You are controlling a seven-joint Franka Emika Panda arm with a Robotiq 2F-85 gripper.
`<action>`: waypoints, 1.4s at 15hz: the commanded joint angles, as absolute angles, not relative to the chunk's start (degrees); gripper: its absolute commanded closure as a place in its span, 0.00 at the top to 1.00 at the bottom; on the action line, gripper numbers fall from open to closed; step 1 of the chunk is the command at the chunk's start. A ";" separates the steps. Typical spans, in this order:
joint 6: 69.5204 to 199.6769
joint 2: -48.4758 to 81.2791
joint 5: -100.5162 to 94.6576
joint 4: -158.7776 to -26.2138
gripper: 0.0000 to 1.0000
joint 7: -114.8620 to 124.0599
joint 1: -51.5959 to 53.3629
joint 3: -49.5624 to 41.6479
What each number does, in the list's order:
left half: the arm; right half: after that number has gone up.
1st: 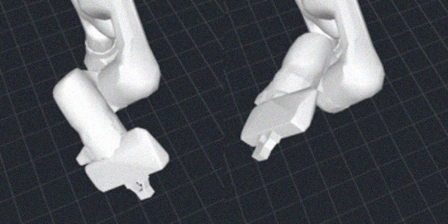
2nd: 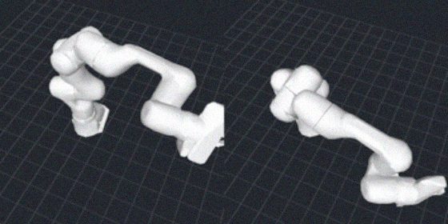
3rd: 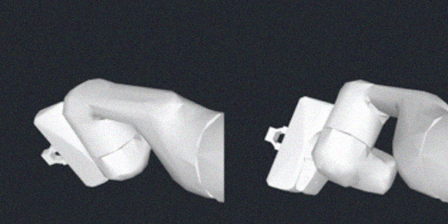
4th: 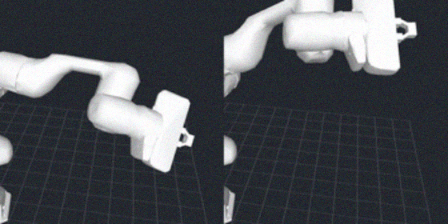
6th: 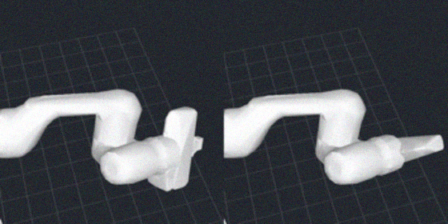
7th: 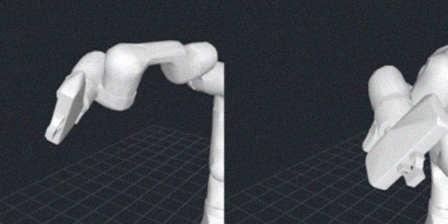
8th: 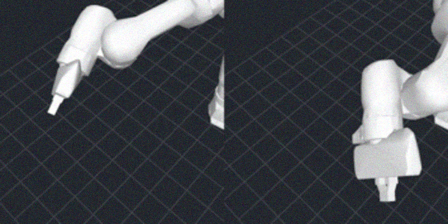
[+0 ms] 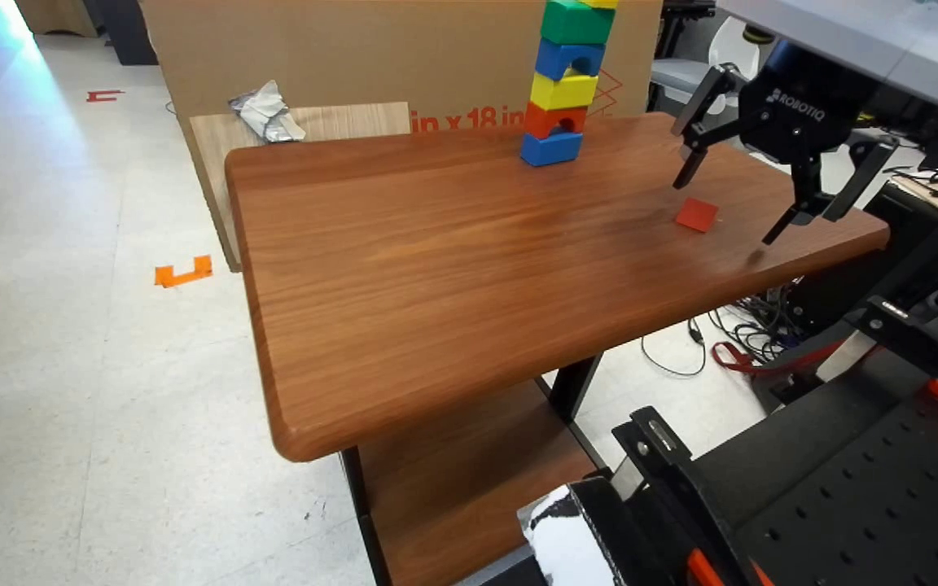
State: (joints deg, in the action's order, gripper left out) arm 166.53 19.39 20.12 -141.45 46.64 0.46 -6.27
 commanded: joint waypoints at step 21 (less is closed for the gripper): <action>145.83 9.15 6.45 -139.15 0.08 51.23 4.86 -9.50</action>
